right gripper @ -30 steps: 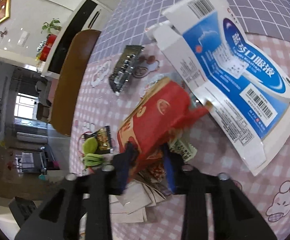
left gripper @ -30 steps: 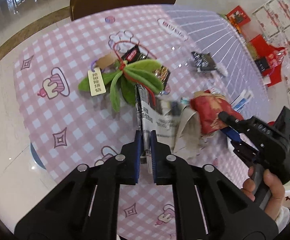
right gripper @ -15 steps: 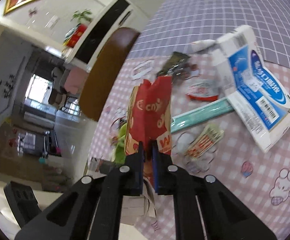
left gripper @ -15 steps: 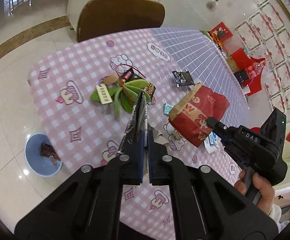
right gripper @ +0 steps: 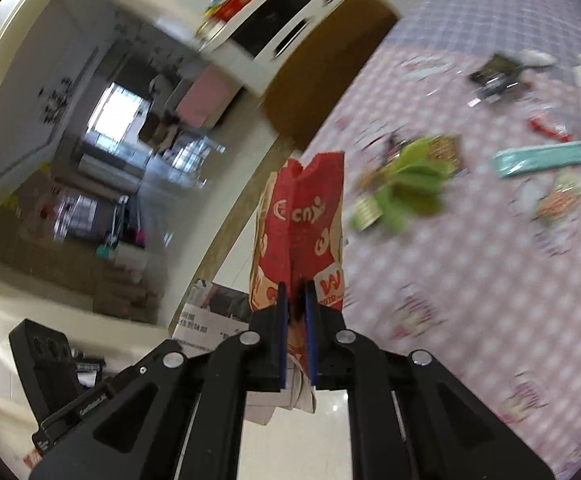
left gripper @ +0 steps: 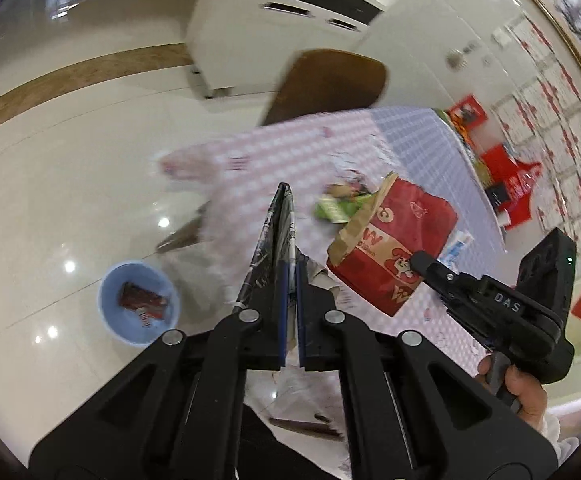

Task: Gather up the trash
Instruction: 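Carry both held items over the blue bucket and open the left tool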

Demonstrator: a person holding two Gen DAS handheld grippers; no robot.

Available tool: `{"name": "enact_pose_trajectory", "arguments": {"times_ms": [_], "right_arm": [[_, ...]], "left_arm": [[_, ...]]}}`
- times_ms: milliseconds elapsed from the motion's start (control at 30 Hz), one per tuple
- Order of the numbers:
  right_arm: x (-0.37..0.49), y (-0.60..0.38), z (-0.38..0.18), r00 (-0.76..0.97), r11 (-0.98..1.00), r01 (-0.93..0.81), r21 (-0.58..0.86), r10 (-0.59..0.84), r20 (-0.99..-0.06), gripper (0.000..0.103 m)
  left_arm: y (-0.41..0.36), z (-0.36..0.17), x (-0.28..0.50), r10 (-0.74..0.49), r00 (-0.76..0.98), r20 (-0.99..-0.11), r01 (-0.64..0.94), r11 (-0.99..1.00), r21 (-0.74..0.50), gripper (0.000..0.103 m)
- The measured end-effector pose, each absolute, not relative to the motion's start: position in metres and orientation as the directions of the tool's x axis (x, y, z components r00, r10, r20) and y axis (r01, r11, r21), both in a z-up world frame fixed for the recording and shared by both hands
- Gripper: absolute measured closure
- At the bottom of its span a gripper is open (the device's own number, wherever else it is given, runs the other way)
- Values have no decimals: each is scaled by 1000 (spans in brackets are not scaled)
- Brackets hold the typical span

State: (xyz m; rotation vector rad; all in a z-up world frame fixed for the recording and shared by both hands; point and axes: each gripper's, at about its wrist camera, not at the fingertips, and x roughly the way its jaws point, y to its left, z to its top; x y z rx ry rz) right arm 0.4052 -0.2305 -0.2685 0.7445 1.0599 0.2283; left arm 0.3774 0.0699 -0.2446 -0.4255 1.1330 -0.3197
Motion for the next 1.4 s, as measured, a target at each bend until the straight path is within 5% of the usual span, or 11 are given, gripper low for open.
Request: {"name": "enact_pose_trajectory", "arguments": {"times_ms": [500, 1400], "right_arm": [[408, -97, -324, 301, 792, 119, 598, 545, -782, 95], [407, -80, -345, 247, 819, 137, 558, 517, -820, 95]], "left_arm": [[193, -320, 360, -327, 302, -895, -164, 907, -387, 100], [194, -376, 395, -349, 141, -926, -221, 901, -373, 96]]}}
